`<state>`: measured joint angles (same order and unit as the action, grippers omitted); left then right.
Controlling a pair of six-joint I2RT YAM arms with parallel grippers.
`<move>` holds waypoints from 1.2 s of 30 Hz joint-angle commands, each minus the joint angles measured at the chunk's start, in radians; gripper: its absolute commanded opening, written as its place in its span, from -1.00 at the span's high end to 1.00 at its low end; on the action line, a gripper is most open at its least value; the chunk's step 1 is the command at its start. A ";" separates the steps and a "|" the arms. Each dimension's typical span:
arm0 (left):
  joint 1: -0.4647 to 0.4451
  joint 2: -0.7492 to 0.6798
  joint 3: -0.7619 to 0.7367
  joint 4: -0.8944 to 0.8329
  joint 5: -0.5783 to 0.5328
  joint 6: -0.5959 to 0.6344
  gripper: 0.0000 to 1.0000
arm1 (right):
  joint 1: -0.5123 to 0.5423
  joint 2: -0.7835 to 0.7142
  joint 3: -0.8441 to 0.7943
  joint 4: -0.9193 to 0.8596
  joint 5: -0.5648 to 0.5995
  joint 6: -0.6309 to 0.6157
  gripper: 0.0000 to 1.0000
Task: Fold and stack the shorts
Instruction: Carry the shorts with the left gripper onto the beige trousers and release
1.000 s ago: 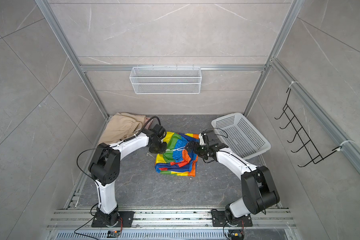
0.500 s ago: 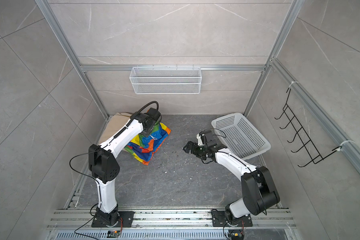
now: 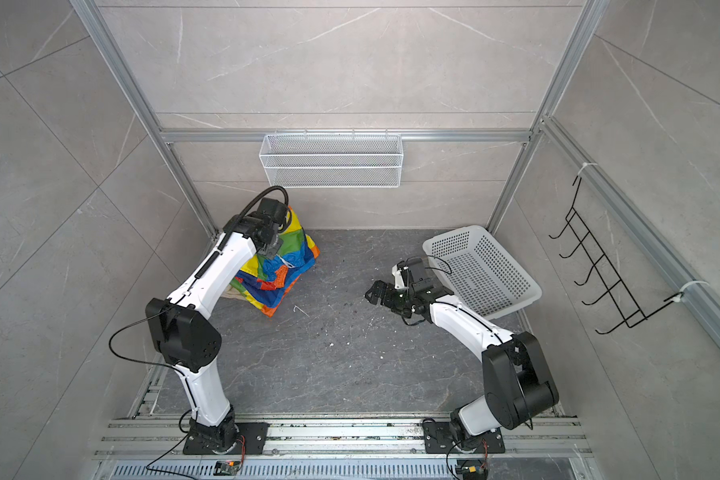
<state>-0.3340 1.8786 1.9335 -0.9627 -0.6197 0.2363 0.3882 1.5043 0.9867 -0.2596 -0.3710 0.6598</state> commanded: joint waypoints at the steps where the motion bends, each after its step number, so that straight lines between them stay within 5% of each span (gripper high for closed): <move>1: 0.045 -0.069 0.066 0.023 0.135 -0.037 1.00 | 0.008 0.023 0.035 0.010 -0.016 0.006 -0.99; 16: 0.515 0.033 0.025 0.180 0.724 -0.180 1.00 | 0.020 0.113 0.135 -0.027 -0.034 -0.005 -0.99; 25: 0.634 0.285 0.117 0.195 0.849 -0.242 1.00 | 0.045 0.193 0.164 -0.001 -0.051 0.016 -0.99; 28: 0.633 0.319 0.134 0.198 0.799 -0.232 0.64 | 0.056 0.209 0.165 0.003 -0.057 0.017 -0.99; 29: 0.633 0.321 0.139 0.195 0.772 -0.239 0.28 | 0.057 0.211 0.163 0.003 -0.057 0.013 -0.99; 30: 0.632 0.315 0.138 0.193 0.752 -0.249 -0.51 | 0.059 0.207 0.158 0.001 -0.057 0.010 -0.99; 31: 0.632 0.304 0.133 0.197 0.744 -0.260 -0.98 | 0.059 0.201 0.153 -0.002 -0.055 0.004 -0.99; 36: 0.611 0.176 0.091 0.253 0.774 -0.300 -0.99 | 0.054 0.108 0.163 -0.089 0.027 -0.069 -0.99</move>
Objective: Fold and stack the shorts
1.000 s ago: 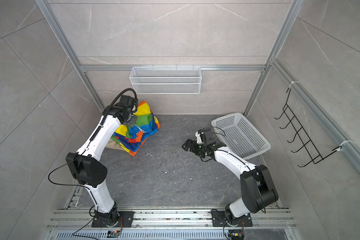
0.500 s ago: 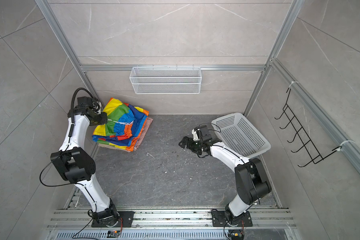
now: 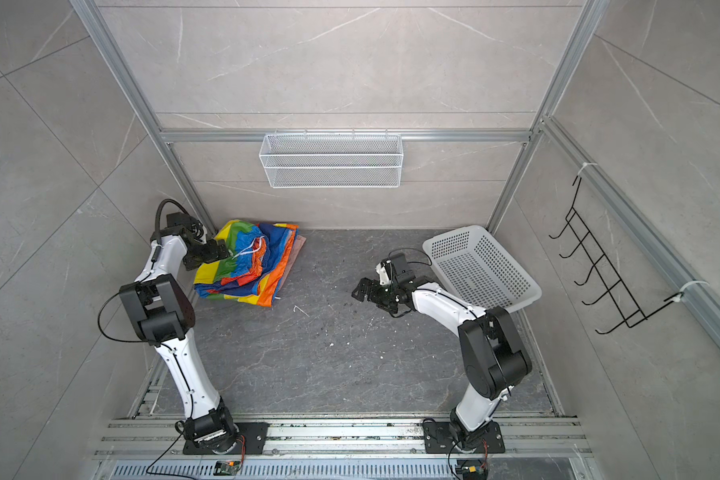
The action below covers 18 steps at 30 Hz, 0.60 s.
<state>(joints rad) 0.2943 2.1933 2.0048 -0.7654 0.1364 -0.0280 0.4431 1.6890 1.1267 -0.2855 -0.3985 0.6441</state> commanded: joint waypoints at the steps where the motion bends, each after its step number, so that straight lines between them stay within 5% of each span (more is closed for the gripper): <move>1: -0.032 -0.177 0.005 0.074 0.019 -0.036 -0.99 | -0.007 -0.106 0.031 -0.089 0.094 -0.070 -0.99; 4: -0.088 -0.302 -0.062 0.137 -0.016 -0.018 -0.99 | -0.035 -0.190 0.039 -0.159 0.248 -0.110 -0.99; 8: -0.148 -0.540 -0.357 0.383 -0.051 -0.046 -0.99 | -0.101 -0.307 -0.018 -0.190 0.502 -0.131 -0.99; 12: -0.182 -0.759 -0.763 0.709 -0.122 -0.090 -0.99 | -0.164 -0.416 -0.154 -0.080 0.704 -0.146 -0.99; 18: -0.242 -0.924 -1.150 0.897 -0.382 -0.153 -0.99 | -0.176 -0.458 -0.339 0.153 1.012 -0.286 -0.99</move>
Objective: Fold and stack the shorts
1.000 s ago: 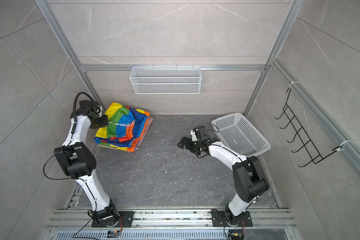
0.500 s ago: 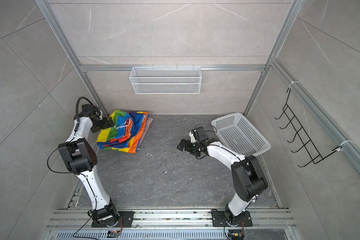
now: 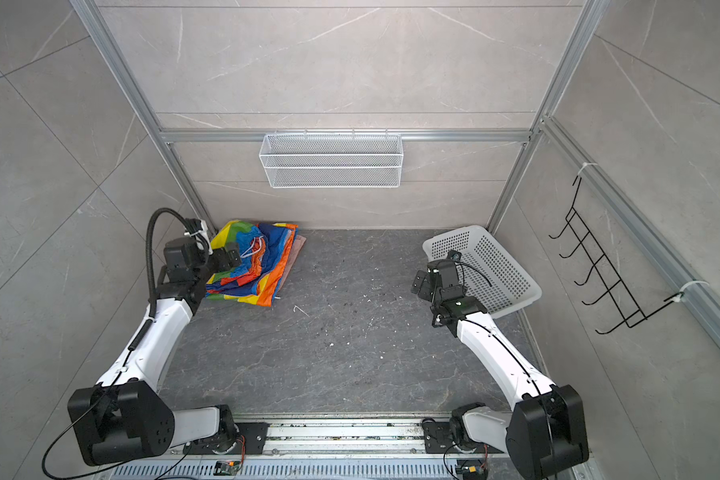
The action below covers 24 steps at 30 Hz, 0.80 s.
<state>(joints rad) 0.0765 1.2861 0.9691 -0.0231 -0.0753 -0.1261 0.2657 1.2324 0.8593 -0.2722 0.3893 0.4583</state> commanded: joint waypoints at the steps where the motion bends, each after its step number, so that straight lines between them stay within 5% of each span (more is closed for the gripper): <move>1: -0.033 -0.027 -0.176 0.192 -0.217 -0.069 -1.00 | 0.001 0.009 -0.107 0.206 0.258 -0.132 -0.99; 8: -0.065 0.048 -0.398 0.336 -0.372 -0.056 -0.99 | 0.000 0.128 -0.260 0.531 0.329 -0.291 -0.99; 14: -0.085 0.138 -0.464 0.529 -0.351 0.024 -0.99 | 0.000 0.168 -0.397 0.835 0.323 -0.374 -0.99; 17: -0.082 0.171 -0.576 0.810 -0.316 0.073 -0.98 | 0.001 0.175 -0.436 0.944 0.324 -0.400 -0.99; 24: -0.092 0.192 -0.631 0.891 -0.228 0.094 -0.99 | 0.000 0.234 -0.562 1.284 0.273 -0.454 -0.99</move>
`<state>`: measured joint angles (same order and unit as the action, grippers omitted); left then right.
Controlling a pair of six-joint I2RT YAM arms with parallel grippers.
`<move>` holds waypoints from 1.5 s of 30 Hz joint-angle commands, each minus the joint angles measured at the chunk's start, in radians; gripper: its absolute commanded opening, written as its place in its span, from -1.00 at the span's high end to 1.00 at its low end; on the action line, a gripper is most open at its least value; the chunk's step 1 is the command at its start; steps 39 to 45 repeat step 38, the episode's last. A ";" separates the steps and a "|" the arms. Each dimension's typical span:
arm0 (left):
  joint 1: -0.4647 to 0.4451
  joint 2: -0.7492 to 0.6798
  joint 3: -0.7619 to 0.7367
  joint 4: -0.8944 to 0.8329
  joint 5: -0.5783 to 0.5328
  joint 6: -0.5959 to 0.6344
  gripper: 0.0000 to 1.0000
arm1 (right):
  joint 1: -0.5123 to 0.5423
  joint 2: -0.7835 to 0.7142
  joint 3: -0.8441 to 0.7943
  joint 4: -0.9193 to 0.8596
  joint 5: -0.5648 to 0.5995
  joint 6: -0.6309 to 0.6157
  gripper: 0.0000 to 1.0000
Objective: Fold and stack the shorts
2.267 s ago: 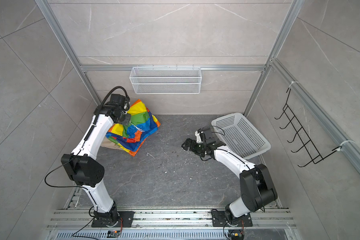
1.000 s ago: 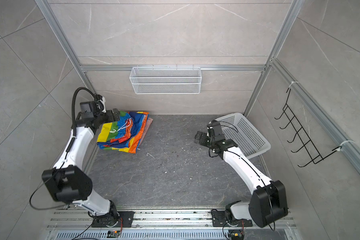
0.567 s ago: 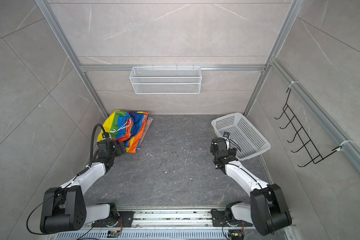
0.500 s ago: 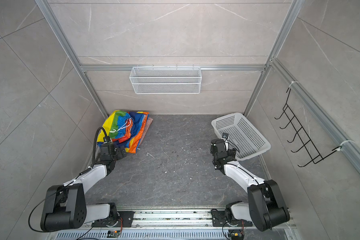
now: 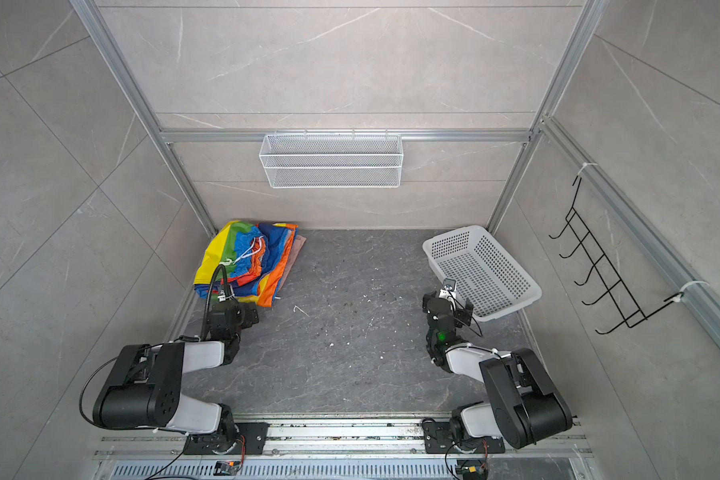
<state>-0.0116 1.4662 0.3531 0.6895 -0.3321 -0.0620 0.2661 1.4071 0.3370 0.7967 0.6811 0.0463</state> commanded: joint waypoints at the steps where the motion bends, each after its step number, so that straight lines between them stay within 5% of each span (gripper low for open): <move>1: -0.004 0.061 -0.031 0.278 0.014 0.051 -0.99 | 0.002 0.071 -0.036 0.226 -0.028 -0.058 -0.99; 12: -0.017 0.043 -0.024 0.237 0.008 0.046 -0.99 | -0.094 0.043 -0.066 0.202 -0.271 0.000 -0.99; 14: -0.017 0.037 -0.022 0.222 0.013 0.044 -0.99 | -0.128 0.142 -0.055 0.315 -0.327 -0.007 -0.99; 16: -0.014 0.040 -0.022 0.230 0.011 0.045 -0.99 | -0.148 0.088 0.001 0.091 -0.368 0.034 -0.99; 18: -0.014 0.038 -0.021 0.224 0.013 0.044 -0.99 | -0.161 0.130 -0.014 0.201 -0.368 0.019 -0.99; 45: -0.013 0.039 -0.021 0.224 0.015 0.044 -0.99 | -0.160 0.112 -0.006 0.146 -0.370 0.030 -0.99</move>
